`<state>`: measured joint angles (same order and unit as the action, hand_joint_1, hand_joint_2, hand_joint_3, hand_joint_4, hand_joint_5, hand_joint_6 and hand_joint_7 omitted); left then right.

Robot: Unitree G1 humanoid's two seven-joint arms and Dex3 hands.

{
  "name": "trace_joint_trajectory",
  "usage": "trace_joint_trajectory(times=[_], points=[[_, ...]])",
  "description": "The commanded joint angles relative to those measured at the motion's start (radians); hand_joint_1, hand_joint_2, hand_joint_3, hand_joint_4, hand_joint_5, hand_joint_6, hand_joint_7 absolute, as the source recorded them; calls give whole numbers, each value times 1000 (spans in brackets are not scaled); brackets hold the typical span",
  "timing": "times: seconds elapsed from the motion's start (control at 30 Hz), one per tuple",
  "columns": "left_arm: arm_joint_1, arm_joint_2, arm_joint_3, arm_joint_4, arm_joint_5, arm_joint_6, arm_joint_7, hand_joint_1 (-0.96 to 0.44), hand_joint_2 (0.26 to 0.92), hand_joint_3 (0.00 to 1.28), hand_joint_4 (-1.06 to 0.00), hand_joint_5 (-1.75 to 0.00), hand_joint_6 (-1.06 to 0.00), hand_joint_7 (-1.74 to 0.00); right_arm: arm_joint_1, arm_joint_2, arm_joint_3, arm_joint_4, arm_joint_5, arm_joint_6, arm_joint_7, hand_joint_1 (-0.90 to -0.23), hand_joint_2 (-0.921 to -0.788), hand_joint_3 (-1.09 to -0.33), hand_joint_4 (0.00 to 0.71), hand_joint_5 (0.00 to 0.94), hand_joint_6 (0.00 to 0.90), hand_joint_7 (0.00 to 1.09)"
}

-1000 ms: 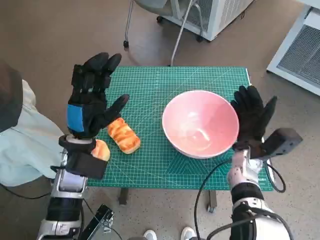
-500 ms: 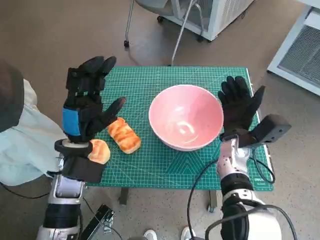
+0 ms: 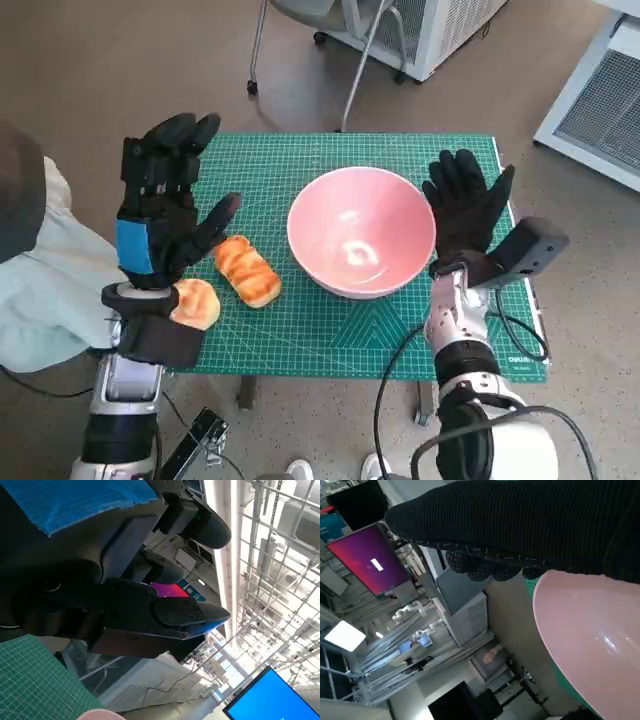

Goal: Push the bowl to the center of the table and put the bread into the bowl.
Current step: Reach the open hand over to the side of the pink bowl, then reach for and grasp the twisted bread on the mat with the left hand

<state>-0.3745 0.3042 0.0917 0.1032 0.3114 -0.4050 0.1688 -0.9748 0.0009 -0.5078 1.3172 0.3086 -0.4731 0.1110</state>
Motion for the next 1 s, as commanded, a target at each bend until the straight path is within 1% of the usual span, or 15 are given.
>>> trace_joint_trajectory(times=[0.03, 0.13, 0.27, 0.33, 0.37, 0.4, 0.47, 0.5, 0.57, 0.63, 0.73, 0.8, 0.9, 0.97, 1.0], points=[[16, 13, 8, -25, -3, 12, -10, -191, 907, 301, -49, -736, -57, -943, 2, -9, 7, 12, -16, 20, -13, -474, -921, -727, 373, 6, 194, 628], [22, 27, 11, -31, -3, 10, -21, -190, 904, 304, -51, -735, -59, -943, 0, -19, 14, 5, -21, 7, -8, -476, -921, -727, 371, 5, 195, 627], [26, 75, 19, -33, -10, -2, -66, -186, 896, 307, -51, -733, -62, -946, -7, -37, 31, -10, -33, -28, -3, -476, -921, -718, 379, 8, 209, 637], [23, 127, 26, -30, -29, -8, -124, -178, 886, 306, -50, -731, -62, -947, -12, -48, 54, -24, -55, -65, -1, -475, -921, -713, 384, 11, 214, 644], [21, 160, 30, -28, -43, -10, -163, -168, 876, 303, -49, -729, -62, -946, -13, -54, 71, -34, -74, -93, 0, -474, -921, -711, 388, 12, 217, 648], [19, 182, 32, -27, -53, -12, -189, -158, 865, 299, -46, -726, -60, -944, -13, -58, 83, -41, -86, -113, 1, -475, -921, -709, 390, 12, 213, 657], [15, 235, 37, -27, -77, -9, -256, -122, 826, 290, -45, -696, -61, -920, -8, -71, 113, -59, -116, -167, 14, -484, -921, -706, 394, 13, 200, 681], [10, 272, 38, -27, -90, -6, -302, -108, 811, 286, -45, -682, -63, -908, -4, -83, 134, -75, -137, -208, 31, -488, -921, -705, 396, 13, 195, 687], [1, 331, 38, -25, -108, -2, -376, -65, 783, 274, -39, -664, -57, -890, 2, -102, 166, -101, -165, -272, 62, -500, -921, -705, 398, 12, 177, 713], [-8, 384, 34, -21, -117, 2, -441, -26, 764, 262, -43, -633, -58, -859, 7, -118, 190, -128, -181, -331, 98, -505, -921, -706, 398, 11, 164, 727], [-24, 449, 24, -12, -116, 3, -517, 34, 750, 236, -68, -553, -77, -785, 12, -136, 217, -166, -192, -403, 139, -510, -921, -709, 402, 11, 146, 754], [-35, 484, 16, -4, -109, 1, -558, 56, 750, 218, -90, -498, -100, -733, 16, -145, 230, -191, -189, -439, 164, -511, -921, -711, 405, 12, 137, 770], [-61, 538, -9, 17, -80, -5, -618, 80, 760, 167, -146, -374, -164, -608, 28, -150, 246, -238, -173, -484, 205, -513, -921, -710, 413, 15, 129, 784], [-78, 562, -28, 33, -56, -13, -642, 93, 778, 113, -204, -254, -226, -490, 35, -150, 254, -263, -164, -502, 222, -516, -921, -709, 418, 17, 127, 790], [-84, 571, -37, 39, -47, -17, -651, 93, 782, 104, -213, -233, -236, -471, 38, -150, 258, -273, -161, -508, 228, -518, -921, -708, 419, 18, 126, 791]])
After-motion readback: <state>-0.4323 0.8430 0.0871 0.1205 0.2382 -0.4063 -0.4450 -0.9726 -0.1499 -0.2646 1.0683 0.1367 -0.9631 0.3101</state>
